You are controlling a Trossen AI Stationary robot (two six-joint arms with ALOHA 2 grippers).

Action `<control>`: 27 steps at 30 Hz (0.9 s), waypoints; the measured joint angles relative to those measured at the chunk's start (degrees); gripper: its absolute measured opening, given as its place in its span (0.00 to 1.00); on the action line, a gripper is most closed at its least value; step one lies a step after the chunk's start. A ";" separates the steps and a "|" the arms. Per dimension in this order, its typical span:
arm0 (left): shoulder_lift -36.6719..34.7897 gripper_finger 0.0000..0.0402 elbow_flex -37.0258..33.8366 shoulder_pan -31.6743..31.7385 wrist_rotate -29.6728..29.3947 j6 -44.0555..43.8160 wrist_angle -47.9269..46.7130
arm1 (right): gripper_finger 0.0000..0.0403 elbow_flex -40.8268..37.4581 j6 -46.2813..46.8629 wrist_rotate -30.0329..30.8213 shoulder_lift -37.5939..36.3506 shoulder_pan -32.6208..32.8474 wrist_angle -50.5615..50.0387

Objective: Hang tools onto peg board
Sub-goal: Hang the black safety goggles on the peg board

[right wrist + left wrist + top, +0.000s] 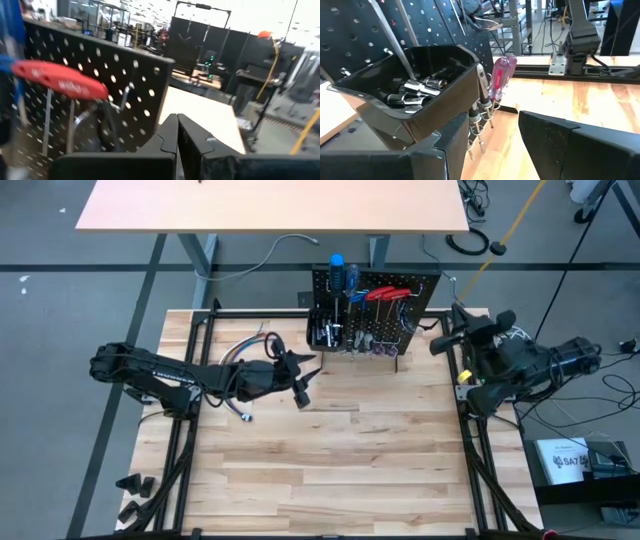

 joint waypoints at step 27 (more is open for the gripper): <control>0.00 0.45 0.00 0.00 0.10 -0.42 -1.28 | 0.00 -4.96 36.19 -6.03 5.05 -11.93 -33.47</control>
